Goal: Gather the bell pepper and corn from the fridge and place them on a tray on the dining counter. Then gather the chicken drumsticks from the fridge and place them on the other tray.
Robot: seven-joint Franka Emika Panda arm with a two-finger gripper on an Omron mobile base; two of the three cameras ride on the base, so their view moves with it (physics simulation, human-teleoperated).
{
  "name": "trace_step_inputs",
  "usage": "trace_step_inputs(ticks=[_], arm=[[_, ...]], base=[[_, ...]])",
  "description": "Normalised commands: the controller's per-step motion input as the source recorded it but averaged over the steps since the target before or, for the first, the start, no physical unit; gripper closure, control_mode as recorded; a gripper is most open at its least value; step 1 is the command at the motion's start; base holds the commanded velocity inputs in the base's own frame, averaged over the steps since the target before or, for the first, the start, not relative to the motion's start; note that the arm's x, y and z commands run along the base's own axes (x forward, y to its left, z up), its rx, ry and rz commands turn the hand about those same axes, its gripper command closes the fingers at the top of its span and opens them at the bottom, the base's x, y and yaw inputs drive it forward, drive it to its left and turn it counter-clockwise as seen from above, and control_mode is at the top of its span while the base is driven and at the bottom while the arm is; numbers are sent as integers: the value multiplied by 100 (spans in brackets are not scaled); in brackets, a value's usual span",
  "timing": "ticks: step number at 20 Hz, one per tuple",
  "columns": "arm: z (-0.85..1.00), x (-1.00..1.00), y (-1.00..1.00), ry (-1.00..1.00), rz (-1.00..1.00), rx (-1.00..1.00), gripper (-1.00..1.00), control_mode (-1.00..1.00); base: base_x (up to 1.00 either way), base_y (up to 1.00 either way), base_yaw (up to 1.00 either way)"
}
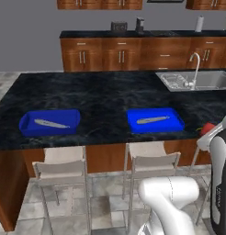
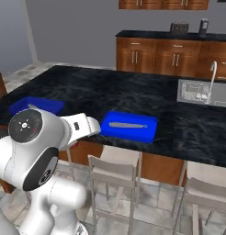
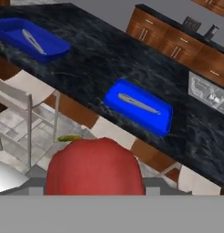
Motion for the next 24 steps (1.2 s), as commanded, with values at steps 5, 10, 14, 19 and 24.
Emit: trace_step_inputs(ticks=[5,10,14,19,24], arm=[[0,0,0,0,0,0,100,100],[0,0,0,0,0,0,100,100],[0,0,0,0,0,0,100,100],[0,0,0,0,0,0,100,100],[0,0,0,0,0,0,100,100]], base=[[98,-11,-13],[100,10,-17],[85,4,-13],[26,0,-1],[22,0,0]])
